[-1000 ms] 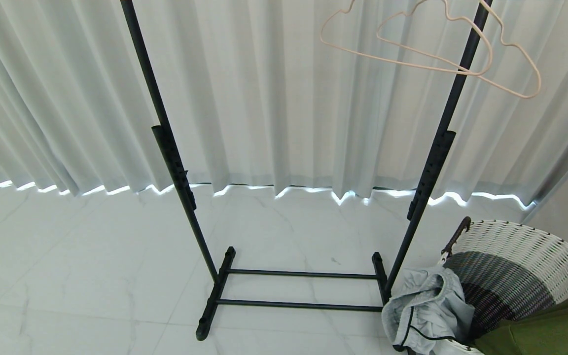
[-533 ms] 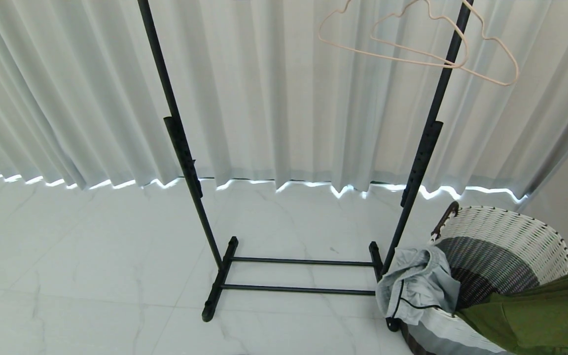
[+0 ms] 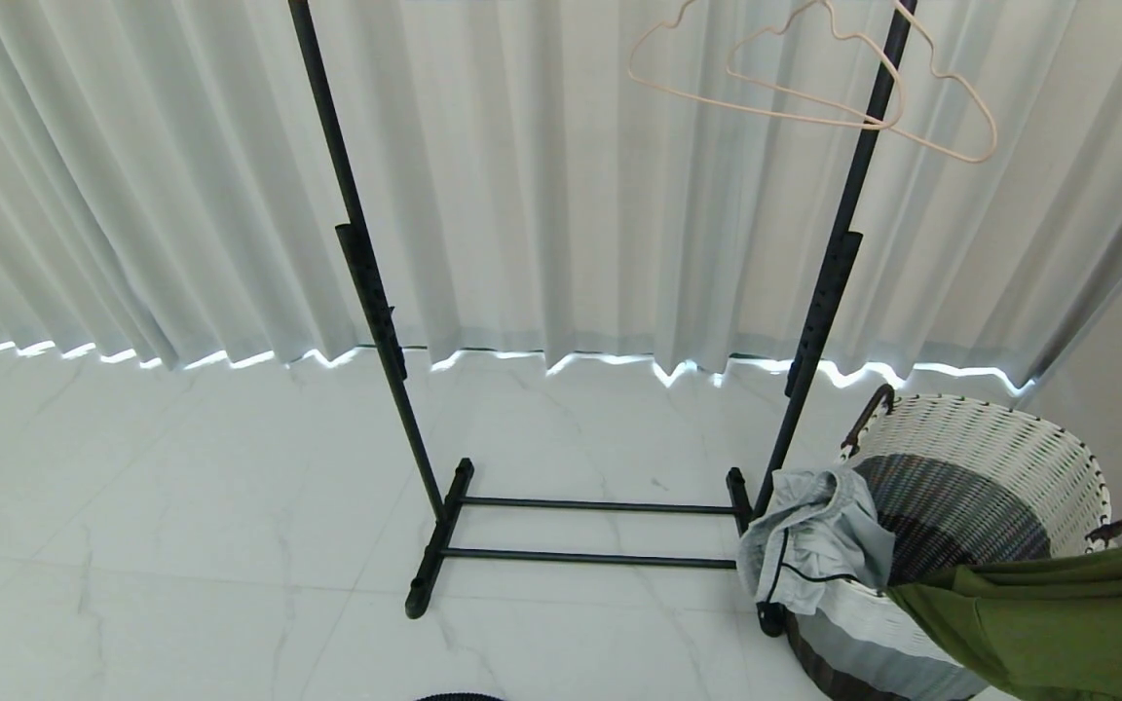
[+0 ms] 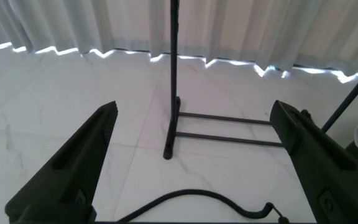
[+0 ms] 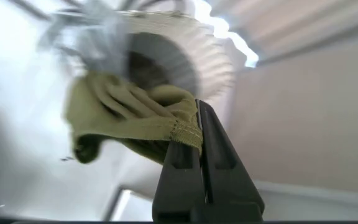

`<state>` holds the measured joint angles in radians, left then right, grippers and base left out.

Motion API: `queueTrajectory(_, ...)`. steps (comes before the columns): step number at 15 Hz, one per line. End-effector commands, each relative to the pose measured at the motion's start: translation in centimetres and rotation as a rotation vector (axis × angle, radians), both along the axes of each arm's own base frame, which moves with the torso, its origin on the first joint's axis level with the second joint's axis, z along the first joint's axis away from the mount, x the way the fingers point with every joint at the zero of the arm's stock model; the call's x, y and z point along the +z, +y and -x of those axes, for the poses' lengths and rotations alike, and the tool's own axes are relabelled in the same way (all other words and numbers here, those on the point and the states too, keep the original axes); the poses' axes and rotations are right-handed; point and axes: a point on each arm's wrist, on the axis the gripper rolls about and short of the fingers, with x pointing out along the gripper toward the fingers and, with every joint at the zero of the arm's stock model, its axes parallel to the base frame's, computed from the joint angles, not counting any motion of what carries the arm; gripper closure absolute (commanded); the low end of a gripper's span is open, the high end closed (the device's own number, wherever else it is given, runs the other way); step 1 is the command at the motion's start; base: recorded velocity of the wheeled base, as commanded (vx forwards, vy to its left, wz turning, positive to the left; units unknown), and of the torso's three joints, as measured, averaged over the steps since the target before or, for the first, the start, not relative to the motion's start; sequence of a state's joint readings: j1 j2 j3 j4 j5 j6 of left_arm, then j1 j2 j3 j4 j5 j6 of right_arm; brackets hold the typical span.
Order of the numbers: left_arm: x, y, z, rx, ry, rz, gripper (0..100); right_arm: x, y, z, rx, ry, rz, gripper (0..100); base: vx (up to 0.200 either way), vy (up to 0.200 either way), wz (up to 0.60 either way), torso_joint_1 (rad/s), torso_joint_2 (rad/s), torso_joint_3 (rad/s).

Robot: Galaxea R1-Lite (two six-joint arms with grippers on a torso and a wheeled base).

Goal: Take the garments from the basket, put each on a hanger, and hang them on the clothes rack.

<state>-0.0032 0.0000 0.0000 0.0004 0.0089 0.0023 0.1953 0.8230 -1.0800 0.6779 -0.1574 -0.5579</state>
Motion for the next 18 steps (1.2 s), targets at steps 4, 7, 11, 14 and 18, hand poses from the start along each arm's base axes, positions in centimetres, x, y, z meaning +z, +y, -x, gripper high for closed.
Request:
queueTrajectory(4,0.1,0.0,0.0,-0.013,-0.005,-0.064,0,-0.6,1.4,0.0,0.245,0.098,-0.117,100,0.000,0.000,0.00,0.000,0.00,0.000)
queueTrajectory(7,5.0,-0.5,0.9,-0.225,-0.140,-0.029,0,-0.9,3.1,-0.4,0.434,0.182,-0.170,100,0.000,0.000,0.00,0.000,0.00,0.000)
queueTrajectory(11,12.6,-0.7,-1.8,-0.306,-0.077,-0.057,0,-1.1,7.7,-0.1,0.688,0.366,-0.333,100,0.000,0.000,0.00,0.000,0.00,0.000)
queueTrajectory(14,14.8,-1.3,-5.9,-0.516,0.038,-0.090,0,-1.2,12.0,-0.8,0.738,0.390,-0.399,100,0.000,0.000,0.00,0.000,0.00,0.000)
queueTrajectory(18,17.0,-4.1,-11.1,-0.769,0.152,-0.106,0,-1.9,15.7,-2.2,0.731,0.388,-0.405,100,0.000,0.000,0.00,0.000,0.00,0.000)
